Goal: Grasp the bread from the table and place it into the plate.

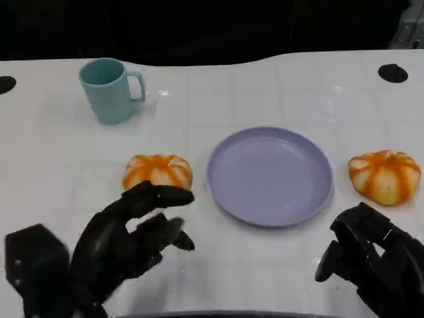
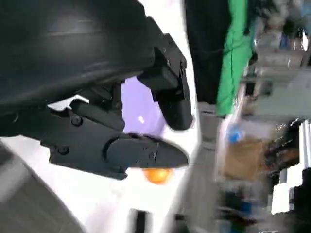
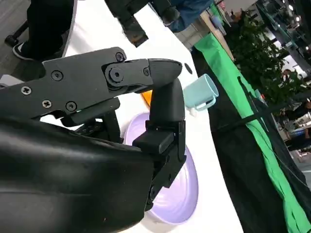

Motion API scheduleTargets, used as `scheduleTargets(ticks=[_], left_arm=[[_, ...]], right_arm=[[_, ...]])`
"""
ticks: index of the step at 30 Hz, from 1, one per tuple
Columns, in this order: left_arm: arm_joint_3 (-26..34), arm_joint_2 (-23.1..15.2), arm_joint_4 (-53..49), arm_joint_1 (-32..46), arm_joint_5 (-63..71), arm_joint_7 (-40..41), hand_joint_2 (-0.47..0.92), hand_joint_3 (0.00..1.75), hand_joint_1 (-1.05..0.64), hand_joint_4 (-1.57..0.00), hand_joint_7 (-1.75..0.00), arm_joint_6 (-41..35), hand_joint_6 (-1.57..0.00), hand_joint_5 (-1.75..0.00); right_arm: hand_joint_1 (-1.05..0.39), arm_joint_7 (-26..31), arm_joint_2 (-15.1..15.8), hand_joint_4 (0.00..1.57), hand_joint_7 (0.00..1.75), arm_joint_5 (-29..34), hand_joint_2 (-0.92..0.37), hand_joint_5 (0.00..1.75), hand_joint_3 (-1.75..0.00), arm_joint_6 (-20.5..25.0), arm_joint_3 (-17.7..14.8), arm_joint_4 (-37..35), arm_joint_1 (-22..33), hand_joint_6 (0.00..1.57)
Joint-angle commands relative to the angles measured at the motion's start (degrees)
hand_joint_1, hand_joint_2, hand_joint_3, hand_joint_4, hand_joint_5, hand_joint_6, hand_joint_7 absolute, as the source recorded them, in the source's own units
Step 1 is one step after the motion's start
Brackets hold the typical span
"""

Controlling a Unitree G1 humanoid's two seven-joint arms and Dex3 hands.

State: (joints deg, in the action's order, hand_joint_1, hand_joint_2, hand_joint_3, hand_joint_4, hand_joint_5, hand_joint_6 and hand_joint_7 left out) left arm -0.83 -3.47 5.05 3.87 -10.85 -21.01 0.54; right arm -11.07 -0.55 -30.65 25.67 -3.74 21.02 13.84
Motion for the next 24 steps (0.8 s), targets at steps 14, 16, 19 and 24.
scheduleTargets(ticks=[14,16,19,24], left_arm=[[-4.21,-17.35,0.39,-11.59,39.11,9.89,0.83,0.0,-0.46,0.0,-0.04,15.48,-0.31,-0.69],[-6.22,-19.92,1.74,-14.01,47.88,8.76,0.77,0.01,-0.42,0.0,-0.03,11.67,-0.29,-0.47],[-7.22,-20.49,2.56,-14.53,50.54,8.77,0.76,0.01,-0.41,0.0,-0.02,9.59,-0.29,-0.41],[-12.3,-21.0,1.49,-18.2,61.35,6.7,0.72,0.01,-0.34,0.0,-0.01,3.43,-0.27,-0.33]], right_arm=[[-0.51,1.19,-0.04,0.65,1.57,-0.31,-0.92,1.75,-0.22,0.6,-0.3,-0.02,-1.05,0.54],[-0.51,0.97,0.05,0.64,1.58,-0.39,-0.92,1.75,-0.23,0.59,-0.37,-0.2,-1.2,0.52],[-0.52,0.92,0.05,0.64,1.59,-0.4,-0.92,1.75,-0.23,0.63,-0.41,-0.23,-1.25,0.51],[-0.52,1.47,0.13,0.65,1.6,-0.1,-0.92,1.75,-0.22,1.16,-0.27,0.28,-1.2,0.52]])
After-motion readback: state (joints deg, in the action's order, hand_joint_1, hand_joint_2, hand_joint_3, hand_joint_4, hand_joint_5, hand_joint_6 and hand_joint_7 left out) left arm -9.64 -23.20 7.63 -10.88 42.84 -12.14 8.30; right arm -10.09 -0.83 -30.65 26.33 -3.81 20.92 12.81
